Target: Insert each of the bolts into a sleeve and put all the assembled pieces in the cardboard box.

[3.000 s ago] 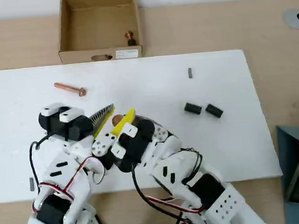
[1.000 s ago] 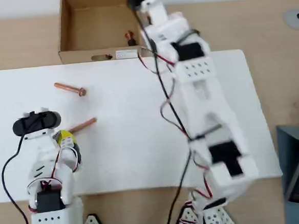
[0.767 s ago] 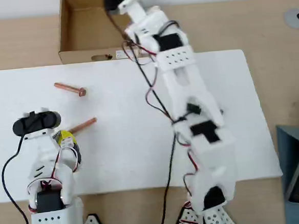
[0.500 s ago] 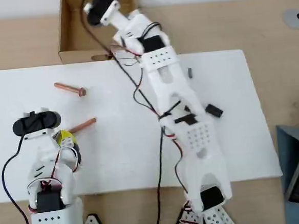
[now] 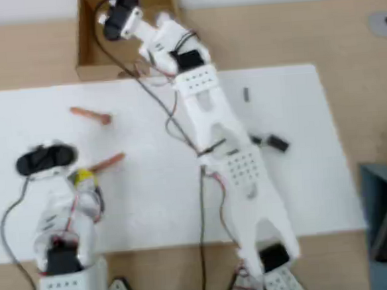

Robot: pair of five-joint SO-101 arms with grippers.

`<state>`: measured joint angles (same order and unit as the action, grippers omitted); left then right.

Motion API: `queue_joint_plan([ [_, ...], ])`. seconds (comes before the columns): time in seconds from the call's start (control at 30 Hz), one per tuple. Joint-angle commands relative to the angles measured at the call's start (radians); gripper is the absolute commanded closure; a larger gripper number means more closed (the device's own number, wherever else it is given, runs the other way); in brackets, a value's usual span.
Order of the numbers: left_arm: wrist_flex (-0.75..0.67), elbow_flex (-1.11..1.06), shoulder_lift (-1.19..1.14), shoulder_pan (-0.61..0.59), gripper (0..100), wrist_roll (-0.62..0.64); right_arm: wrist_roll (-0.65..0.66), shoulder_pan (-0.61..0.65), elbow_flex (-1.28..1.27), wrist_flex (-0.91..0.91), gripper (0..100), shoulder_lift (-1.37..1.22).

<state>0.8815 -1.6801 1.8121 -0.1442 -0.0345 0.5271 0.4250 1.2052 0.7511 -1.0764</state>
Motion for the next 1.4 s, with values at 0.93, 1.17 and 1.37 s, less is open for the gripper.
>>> queue_joint_plan([
  [0.93,0.009,-0.012,0.010,0.003,100,0.000,0.002,-0.004,0.464,0.884,85.3,0.309],
  [1.17,0.009,-0.012,0.010,0.003,100,0.000,-0.130,-0.015,0.460,1.036,85.3,0.469],
  [1.37,0.009,-0.012,0.010,0.003,100,0.000,-0.222,-0.067,0.401,1.037,85.3,0.598],
])
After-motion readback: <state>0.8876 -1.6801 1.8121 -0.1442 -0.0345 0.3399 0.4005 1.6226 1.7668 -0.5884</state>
